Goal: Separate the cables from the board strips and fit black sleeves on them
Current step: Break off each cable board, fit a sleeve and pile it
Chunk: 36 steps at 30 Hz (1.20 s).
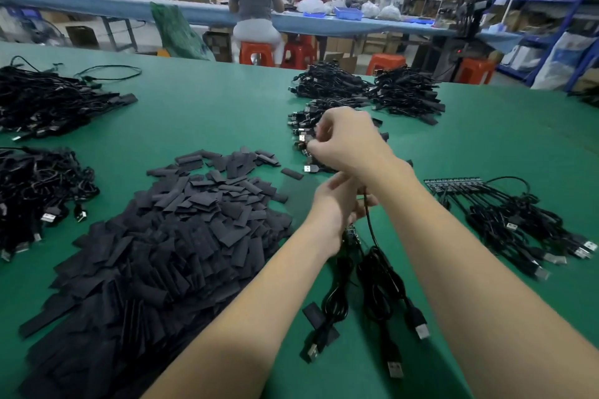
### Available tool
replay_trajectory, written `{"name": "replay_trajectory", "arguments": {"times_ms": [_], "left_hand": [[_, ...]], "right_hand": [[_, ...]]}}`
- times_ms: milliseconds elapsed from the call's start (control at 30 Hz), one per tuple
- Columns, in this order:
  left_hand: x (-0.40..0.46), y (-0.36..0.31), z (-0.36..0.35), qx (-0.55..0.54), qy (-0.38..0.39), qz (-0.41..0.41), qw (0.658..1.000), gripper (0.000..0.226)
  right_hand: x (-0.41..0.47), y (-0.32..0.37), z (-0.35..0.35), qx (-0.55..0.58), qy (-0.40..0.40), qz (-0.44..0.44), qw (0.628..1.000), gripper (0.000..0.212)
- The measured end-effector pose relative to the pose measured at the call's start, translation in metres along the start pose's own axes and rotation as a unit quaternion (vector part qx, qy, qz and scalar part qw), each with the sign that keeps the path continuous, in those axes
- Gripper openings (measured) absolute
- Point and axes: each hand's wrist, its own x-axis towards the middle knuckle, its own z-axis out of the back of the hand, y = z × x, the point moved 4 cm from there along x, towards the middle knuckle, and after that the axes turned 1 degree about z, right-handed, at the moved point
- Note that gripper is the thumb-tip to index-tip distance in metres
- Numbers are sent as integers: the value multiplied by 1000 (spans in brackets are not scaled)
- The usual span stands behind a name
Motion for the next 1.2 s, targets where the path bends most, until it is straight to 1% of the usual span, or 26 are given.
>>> {"name": "replay_trajectory", "arguments": {"times_ms": [33,67,100,167,200,267,333,367,433,500,633,733,1033,1200], "left_hand": [[2,0,-2,-9,5,6,1000,15],[2,0,-1,-15,15,12,1000,16],[3,-1,-1,-5,32,12,999,16],[3,-4,-4,17,72,13,997,16],[4,-5,-4,29,90,12,995,17],[2,-6,-4,55,120,16,991,18],[2,-6,-5,74,139,7,987,19],[2,-7,-5,85,141,1,986,20],[1,-5,-5,96,145,-5,985,21],[3,-4,-3,101,144,-9,984,20],[4,-3,-2,93,148,-6,985,20],[4,-3,-3,90,154,-5,984,20],[3,-3,-1,69,160,8,985,20],[3,-4,0,58,162,18,985,19]], "right_hand": [[-4,-17,16,40,-61,-13,997,9],[-10,-36,29,107,-87,-37,990,14],[-18,-51,38,210,-96,-60,971,16],[-41,-78,44,422,-87,-97,897,17],[-52,-90,43,487,-84,-109,863,22],[-69,-108,36,577,-81,-126,803,32],[-80,-117,27,640,-94,-137,750,35],[-83,-119,22,657,-103,-140,734,33],[-84,-119,14,674,-122,-143,714,28],[-82,-116,8,682,-141,-142,703,23],[-80,-115,4,684,-177,-137,694,5],[-79,-115,5,676,-201,-134,696,8],[-80,-112,4,667,-222,-99,704,18],[-79,-113,1,664,-230,-84,707,17]]}}
